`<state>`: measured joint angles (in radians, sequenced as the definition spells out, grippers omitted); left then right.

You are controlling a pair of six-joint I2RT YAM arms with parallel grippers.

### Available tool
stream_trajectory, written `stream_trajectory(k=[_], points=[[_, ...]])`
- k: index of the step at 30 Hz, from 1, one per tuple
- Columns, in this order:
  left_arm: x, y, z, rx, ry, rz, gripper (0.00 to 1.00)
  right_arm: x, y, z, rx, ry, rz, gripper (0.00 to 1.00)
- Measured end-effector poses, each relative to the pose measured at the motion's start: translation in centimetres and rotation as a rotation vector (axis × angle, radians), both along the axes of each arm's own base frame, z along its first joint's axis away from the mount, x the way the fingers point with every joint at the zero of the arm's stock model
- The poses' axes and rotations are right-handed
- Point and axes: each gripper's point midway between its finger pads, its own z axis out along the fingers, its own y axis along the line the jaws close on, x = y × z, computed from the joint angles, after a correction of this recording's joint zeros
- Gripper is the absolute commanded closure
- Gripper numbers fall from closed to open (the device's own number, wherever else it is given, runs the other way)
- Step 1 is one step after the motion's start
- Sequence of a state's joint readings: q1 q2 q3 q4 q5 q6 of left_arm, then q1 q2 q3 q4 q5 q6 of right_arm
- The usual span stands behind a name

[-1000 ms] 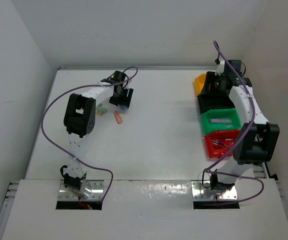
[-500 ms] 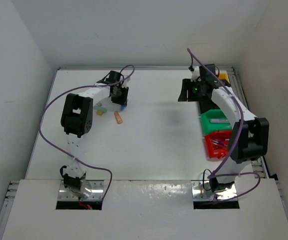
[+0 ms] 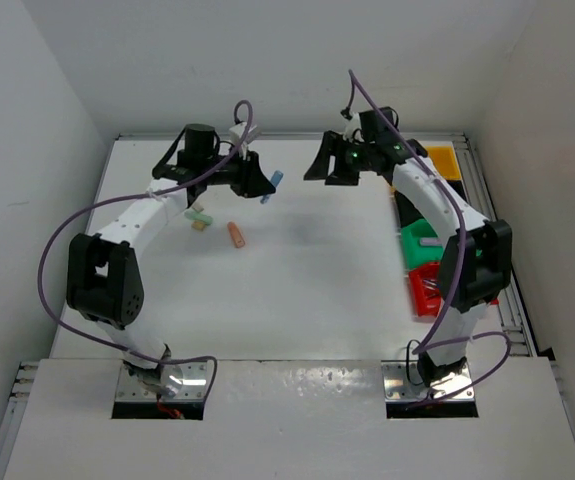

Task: Sort the stationery into containers
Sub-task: Pick up the pen from the center of the board, then place the pen in the storage box.

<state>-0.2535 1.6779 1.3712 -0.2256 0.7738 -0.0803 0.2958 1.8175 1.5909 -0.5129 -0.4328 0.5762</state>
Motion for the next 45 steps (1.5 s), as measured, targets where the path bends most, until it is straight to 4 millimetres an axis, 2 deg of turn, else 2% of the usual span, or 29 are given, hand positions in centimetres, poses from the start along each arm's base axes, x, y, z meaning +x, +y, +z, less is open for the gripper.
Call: stream_trajectory(k=[2,5,10,18,23,24,25,28,32,37,41,44,45], points=[[-0.9,-1.1,0.8,-0.014,-0.026,-0.051,0.86,0.5,1.7,1.5,0.036,-0.023,0.017,0.33],[-1.6,-1.8,0.4,-0.012,-0.029,-0.092,0.88,0.8,3.4,3.4,0.085,-0.056,0.043,0.33],[-1.7,-1.9,0.2,0.005,-0.053,-0.105,0.89,0.7,4.2,4.6,0.132,-0.065,0.061,0.34],[-1.9,-2.6,0.1,0.031,-0.091,-0.123,0.9,-1.0,5.3,3.0,0.146,0.0,0.102,0.35],[-2.0,-2.8,0.0,0.043,-0.108,-0.134,0.9,-2.1,6.7,3.0,0.156,0.008,0.144,0.39],[-2.0,-2.8,0.0,0.045,-0.109,-0.135,0.9,-2.3,6.9,3.0,0.157,0.01,0.151,0.41],[-2.0,-2.8,0.0,0.047,-0.111,-0.135,0.91,-2.5,7.1,3.1,0.159,0.011,0.158,0.49],[-2.0,-2.8,0.0,0.051,-0.117,-0.136,0.9,-3.0,7.7,3.1,0.166,0.014,0.182,0.62],[-2.0,-2.7,-0.1,0.058,-0.122,-0.137,0.9,-3.3,7.8,2.6,0.162,0.024,0.188,0.73],[-2.1,-2.7,0.3,0.064,-0.143,-0.139,0.9,-3.2,7.9,1.9,0.163,0.046,0.188,0.74],[-2.4,-3.0,0.9,0.071,-0.175,-0.152,0.91,-3.3,8.0,1.7,0.17,0.061,0.188,0.63],[-2.7,-3.3,1.4,0.072,-0.196,-0.162,0.92,-3.2,8.0,1.7,0.175,0.065,0.188,0.66],[-2.8,-3.4,1.5,0.074,-0.201,-0.164,0.92,-3.2,8.0,1.7,0.179,0.069,0.188,0.7]])
